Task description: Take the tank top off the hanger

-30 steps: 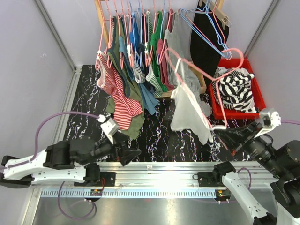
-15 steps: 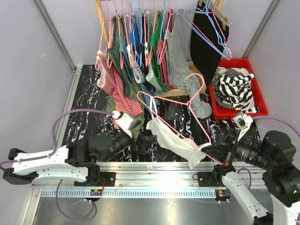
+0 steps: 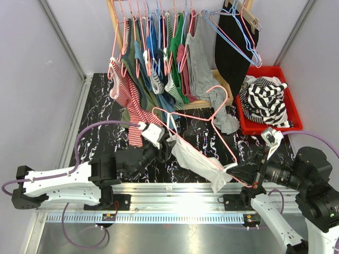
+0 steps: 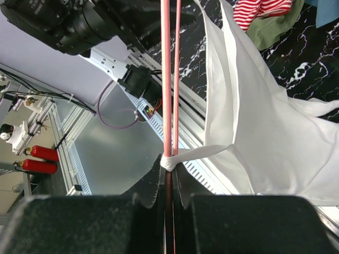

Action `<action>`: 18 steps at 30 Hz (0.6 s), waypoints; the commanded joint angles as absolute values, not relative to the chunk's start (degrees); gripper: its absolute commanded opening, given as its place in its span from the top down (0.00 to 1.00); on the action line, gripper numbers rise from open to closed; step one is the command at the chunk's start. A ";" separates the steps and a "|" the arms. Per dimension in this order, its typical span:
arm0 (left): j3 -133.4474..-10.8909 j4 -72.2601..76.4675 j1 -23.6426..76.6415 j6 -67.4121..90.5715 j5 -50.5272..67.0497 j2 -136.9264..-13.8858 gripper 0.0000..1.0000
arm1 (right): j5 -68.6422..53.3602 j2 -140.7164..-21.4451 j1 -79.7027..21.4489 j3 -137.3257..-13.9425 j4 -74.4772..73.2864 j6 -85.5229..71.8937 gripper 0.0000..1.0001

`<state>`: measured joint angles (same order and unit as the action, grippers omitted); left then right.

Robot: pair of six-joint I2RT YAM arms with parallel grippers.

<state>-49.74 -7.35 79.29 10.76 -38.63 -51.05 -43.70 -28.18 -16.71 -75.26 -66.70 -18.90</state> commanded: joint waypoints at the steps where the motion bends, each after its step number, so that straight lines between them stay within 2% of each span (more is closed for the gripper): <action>1: -50.19 -2.64 77.88 11.34 -39.90 -48.43 0.62 | -45.44 -28.21 -16.52 -74.53 -65.92 -18.46 1.00; 3: -49.84 -2.46 77.26 11.77 -38.59 -47.56 0.71 | -45.70 -28.13 -16.52 -74.27 -65.83 -18.46 1.00; 7: -49.04 -1.76 76.12 12.57 -37.44 -47.28 0.80 | -46.67 -27.95 -16.52 -73.30 -64.87 -18.63 1.00; 8: -48.96 -1.58 76.11 12.66 -37.01 -47.37 0.80 | -46.67 -27.86 -16.52 -73.21 -64.86 -18.72 1.00; 9: -48.96 -1.15 76.03 12.74 -36.48 -47.37 0.75 | -46.93 -27.77 -16.52 -72.95 -64.69 -18.72 1.00; 12: -49.30 -1.23 75.94 13.01 -34.19 -48.25 0.54 | -46.76 -27.77 -16.52 -72.77 -64.42 -18.81 1.00; 16: -50.18 -1.23 75.85 13.89 -32.26 -49.74 0.54 | -46.84 -27.69 -16.52 -72.69 -63.81 -19.25 1.00; 17: -50.36 -1.40 75.85 13.80 -33.30 -50.70 0.57 | -47.02 -27.69 -16.61 -72.69 -63.55 -19.25 1.00; 18: -50.80 -1.93 75.68 13.80 -33.83 -51.15 0.64 | -47.11 -27.69 -16.52 -72.77 -63.46 -19.42 1.00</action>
